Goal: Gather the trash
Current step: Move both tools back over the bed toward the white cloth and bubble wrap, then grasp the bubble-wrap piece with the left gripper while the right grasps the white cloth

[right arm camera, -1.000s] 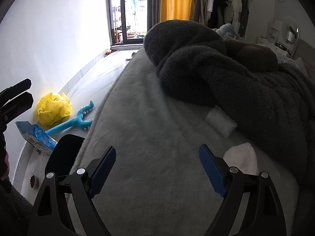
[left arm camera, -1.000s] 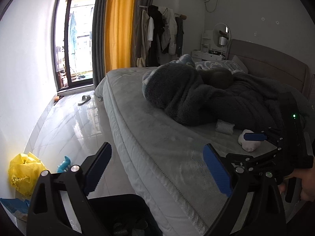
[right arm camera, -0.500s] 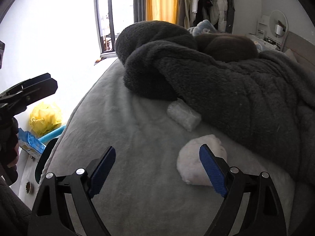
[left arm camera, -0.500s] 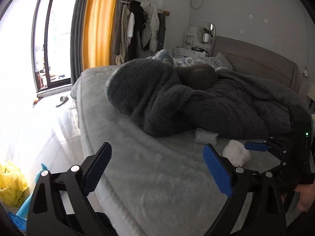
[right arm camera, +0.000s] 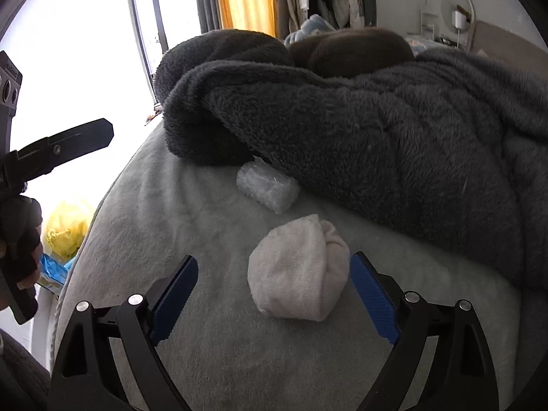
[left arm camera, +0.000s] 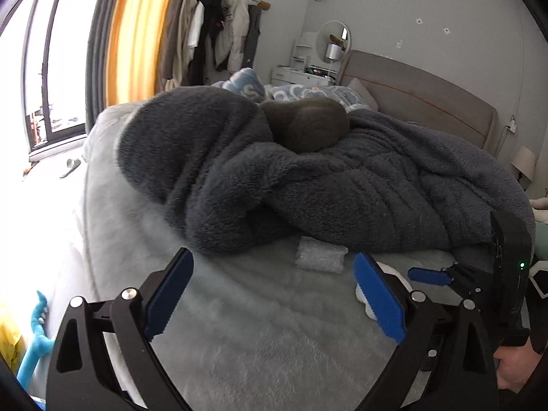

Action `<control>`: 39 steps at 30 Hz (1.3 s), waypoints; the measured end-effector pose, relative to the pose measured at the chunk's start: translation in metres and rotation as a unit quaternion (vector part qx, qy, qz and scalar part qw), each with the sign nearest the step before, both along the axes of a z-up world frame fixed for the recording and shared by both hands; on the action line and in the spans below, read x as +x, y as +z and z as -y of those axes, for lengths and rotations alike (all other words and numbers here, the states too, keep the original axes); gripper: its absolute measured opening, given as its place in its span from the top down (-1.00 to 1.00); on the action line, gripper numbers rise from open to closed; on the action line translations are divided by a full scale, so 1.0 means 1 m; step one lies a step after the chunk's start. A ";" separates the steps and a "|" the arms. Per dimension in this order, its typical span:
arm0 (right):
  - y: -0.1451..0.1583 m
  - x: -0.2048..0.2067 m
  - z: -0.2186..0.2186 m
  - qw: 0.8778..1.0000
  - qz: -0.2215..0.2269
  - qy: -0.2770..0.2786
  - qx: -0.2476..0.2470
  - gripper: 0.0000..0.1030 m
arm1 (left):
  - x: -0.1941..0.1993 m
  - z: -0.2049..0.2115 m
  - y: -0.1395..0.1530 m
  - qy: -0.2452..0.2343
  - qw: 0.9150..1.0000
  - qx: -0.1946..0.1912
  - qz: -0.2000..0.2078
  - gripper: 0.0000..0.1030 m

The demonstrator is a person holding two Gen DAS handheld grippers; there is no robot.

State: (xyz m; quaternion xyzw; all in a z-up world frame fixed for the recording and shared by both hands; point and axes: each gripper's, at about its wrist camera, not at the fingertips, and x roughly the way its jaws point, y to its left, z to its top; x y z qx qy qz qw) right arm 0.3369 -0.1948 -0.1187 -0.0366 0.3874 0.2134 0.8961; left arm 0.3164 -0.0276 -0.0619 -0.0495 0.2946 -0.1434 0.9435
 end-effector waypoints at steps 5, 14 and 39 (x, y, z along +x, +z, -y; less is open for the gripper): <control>-0.010 0.009 0.001 1.000 -0.013 -0.007 -0.008 -0.77 | 0.016 0.012 -0.012 -0.043 0.999 -0.003 -0.026 -0.87; -0.020 0.019 0.013 0.999 -0.039 -0.022 -0.001 -0.18 | 0.036 0.039 -0.033 -0.071 0.996 0.031 -0.046 -0.87; 0.002 0.010 0.103 0.996 -0.036 -0.052 0.065 -0.13 | 0.092 0.094 -0.070 -0.047 0.992 0.062 -0.104 -0.85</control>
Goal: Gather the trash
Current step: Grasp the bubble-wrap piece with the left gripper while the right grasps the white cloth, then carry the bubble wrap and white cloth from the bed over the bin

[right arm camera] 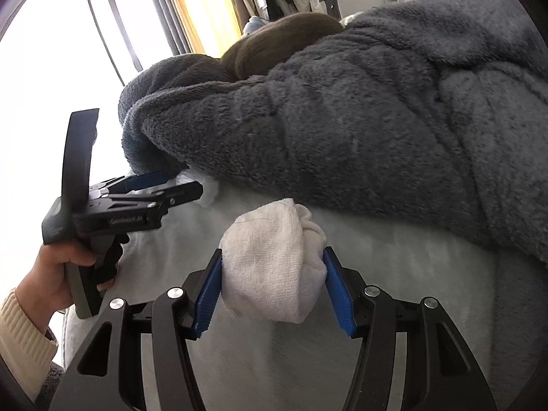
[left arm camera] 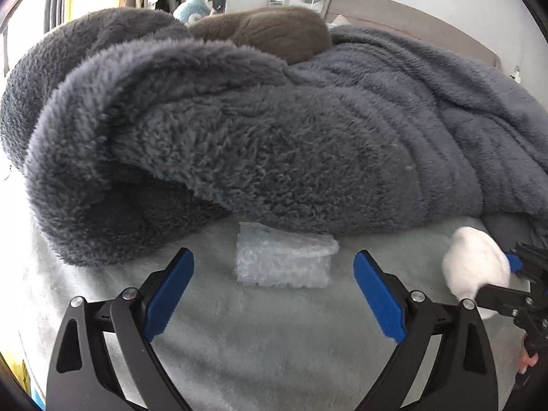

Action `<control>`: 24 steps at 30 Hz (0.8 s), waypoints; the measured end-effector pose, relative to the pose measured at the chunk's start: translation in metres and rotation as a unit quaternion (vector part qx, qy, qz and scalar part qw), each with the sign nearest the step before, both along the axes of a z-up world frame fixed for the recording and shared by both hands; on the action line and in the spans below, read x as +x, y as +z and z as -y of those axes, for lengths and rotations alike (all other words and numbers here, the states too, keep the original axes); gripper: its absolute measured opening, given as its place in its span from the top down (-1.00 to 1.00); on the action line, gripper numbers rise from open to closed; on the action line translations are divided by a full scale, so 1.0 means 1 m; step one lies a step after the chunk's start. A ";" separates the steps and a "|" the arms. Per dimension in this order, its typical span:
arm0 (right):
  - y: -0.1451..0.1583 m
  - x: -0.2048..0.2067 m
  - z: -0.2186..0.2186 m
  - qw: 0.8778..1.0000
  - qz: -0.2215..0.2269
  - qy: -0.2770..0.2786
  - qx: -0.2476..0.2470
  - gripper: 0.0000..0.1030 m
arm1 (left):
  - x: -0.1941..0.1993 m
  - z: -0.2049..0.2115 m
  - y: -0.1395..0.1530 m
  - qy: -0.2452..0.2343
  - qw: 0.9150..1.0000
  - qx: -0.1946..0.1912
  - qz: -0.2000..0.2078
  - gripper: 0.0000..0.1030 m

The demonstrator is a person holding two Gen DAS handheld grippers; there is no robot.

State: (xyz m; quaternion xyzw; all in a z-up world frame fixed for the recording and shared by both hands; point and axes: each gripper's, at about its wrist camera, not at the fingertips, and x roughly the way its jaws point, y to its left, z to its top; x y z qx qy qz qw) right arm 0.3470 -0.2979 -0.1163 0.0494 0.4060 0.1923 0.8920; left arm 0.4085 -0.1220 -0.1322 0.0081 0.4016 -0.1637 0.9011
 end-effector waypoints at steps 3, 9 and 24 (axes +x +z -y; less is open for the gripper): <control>-0.001 -0.002 0.006 1.000 -0.005 -0.002 0.001 -0.13 | 0.005 0.004 -0.003 -0.003 1.000 0.008 -0.007 -0.55; -0.001 -0.010 0.016 1.000 -0.006 0.001 -0.005 -0.13 | 0.001 0.011 0.000 -0.017 0.999 0.032 -0.009 -0.22; 0.012 -0.020 0.012 1.000 -0.010 0.001 -0.001 -0.13 | -0.065 -0.003 0.037 -0.022 0.999 0.031 0.032 -0.15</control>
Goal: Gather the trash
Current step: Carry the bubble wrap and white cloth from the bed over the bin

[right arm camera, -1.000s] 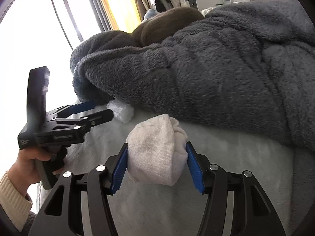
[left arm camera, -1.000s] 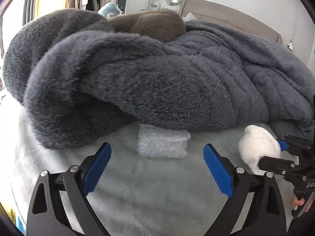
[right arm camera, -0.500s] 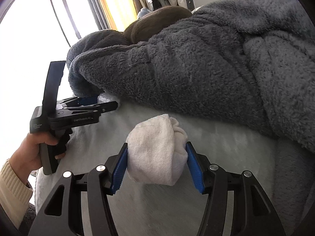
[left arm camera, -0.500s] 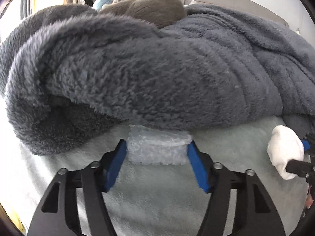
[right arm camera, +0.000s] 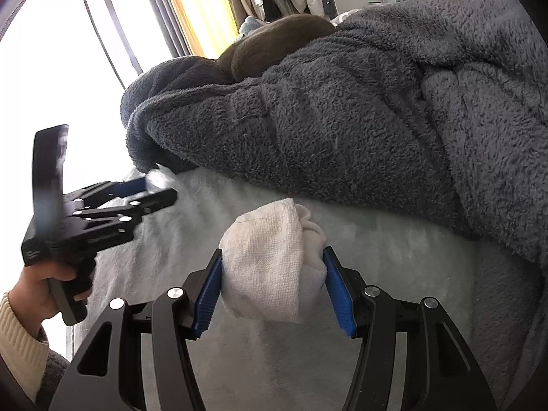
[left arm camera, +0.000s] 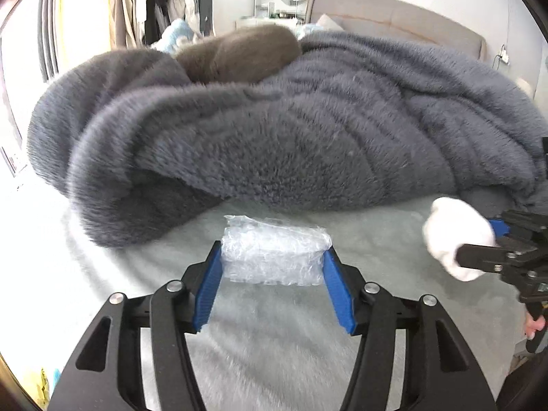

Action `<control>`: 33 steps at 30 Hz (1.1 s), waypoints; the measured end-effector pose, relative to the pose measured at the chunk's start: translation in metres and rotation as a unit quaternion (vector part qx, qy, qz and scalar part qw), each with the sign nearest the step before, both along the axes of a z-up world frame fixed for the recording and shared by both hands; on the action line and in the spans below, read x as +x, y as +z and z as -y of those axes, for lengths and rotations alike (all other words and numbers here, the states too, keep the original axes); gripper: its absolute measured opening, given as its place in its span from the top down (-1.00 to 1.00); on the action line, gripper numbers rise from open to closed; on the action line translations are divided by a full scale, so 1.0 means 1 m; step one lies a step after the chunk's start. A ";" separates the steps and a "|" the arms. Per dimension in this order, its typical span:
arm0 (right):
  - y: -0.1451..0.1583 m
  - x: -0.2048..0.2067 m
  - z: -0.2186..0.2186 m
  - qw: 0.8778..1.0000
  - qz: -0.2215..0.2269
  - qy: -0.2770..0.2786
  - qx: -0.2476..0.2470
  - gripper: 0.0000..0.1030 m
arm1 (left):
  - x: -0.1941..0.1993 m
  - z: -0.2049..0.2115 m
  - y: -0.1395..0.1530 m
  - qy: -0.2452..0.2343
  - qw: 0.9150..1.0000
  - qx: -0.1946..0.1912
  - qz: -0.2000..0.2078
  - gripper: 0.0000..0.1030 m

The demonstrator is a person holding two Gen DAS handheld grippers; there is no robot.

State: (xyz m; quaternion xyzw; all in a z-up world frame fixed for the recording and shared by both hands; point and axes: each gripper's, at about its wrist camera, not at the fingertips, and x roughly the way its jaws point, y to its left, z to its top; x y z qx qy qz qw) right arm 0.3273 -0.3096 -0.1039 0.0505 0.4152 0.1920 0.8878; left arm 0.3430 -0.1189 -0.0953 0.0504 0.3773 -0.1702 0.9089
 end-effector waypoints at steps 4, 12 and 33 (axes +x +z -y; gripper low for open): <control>0.006 -0.004 -0.008 1.000 0.006 0.006 -0.003 -0.13 | -0.019 -0.011 0.011 0.007 1.000 0.001 0.012 -0.15; 0.011 -0.023 -0.029 1.000 -0.001 0.014 0.003 -0.13 | -0.058 -0.037 0.016 0.044 0.999 0.000 0.002 -0.15; 0.031 -0.071 -0.100 0.998 0.001 0.065 0.016 -0.13 | -0.138 -0.142 0.008 0.196 0.980 -0.006 -0.017 -0.15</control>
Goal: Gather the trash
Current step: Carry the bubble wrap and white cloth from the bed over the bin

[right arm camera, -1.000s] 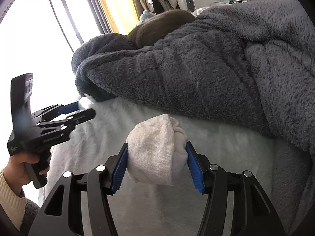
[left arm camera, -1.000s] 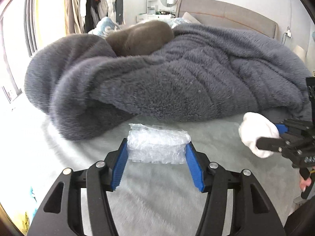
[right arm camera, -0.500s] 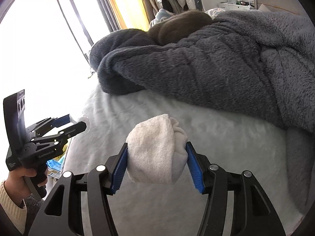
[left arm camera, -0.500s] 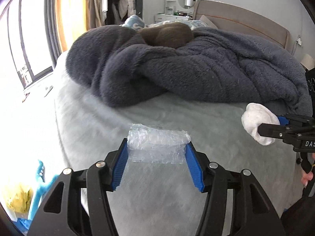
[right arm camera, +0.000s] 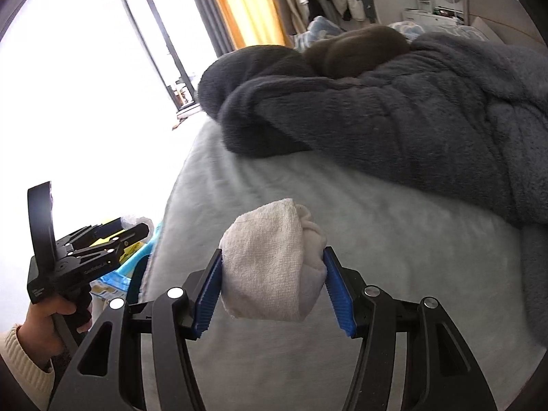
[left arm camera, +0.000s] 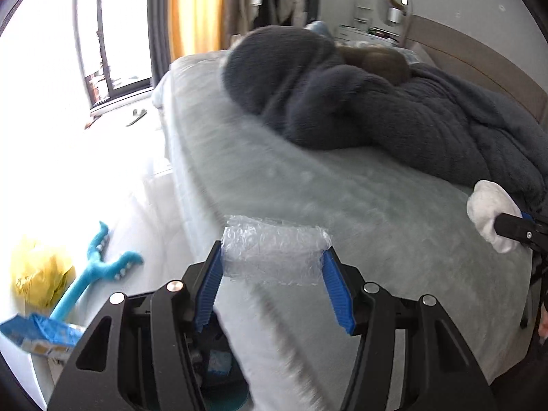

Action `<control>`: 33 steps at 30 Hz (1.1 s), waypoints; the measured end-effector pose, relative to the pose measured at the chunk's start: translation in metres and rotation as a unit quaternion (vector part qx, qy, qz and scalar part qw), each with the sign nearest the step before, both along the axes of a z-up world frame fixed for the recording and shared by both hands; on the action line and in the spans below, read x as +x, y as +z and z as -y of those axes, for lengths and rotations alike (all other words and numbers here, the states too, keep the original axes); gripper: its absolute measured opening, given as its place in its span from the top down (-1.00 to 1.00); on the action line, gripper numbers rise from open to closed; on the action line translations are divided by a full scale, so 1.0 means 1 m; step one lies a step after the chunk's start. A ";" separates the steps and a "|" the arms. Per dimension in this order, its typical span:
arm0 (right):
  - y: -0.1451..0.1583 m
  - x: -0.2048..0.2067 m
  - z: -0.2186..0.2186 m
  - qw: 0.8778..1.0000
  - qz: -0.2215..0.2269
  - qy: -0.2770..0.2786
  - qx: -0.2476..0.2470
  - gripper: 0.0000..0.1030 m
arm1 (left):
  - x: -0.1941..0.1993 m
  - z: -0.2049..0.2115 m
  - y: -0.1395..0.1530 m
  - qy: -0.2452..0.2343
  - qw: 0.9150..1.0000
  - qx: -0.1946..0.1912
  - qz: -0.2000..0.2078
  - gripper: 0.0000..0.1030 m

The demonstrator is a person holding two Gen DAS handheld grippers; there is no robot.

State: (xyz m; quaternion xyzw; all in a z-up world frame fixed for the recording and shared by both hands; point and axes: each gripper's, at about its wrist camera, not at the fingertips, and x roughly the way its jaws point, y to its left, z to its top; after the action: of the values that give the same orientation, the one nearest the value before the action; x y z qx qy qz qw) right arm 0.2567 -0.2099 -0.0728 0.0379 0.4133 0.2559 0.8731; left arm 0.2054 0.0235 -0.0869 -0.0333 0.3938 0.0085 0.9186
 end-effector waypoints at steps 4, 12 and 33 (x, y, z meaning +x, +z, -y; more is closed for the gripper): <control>0.004 -0.009 -0.023 1.000 0.001 0.019 -0.003 -0.13 | -0.019 -0.017 -0.003 0.021 1.000 0.001 -0.008 -0.15; 0.013 -0.022 -0.073 0.998 0.009 0.059 0.004 -0.13 | -0.039 -0.050 -0.015 0.051 0.998 0.013 -0.034 -0.15; 0.002 -0.022 -0.200 0.989 0.008 0.148 -0.001 -0.13 | -0.058 -0.148 -0.091 0.113 0.981 -0.043 -0.151 -0.17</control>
State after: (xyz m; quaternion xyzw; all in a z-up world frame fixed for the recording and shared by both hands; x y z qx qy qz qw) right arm 0.2347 -0.0100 -0.0706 -0.0271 0.4076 0.3821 0.8289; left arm 0.1470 0.1711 -0.1784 -0.1155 0.5219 0.1001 0.8392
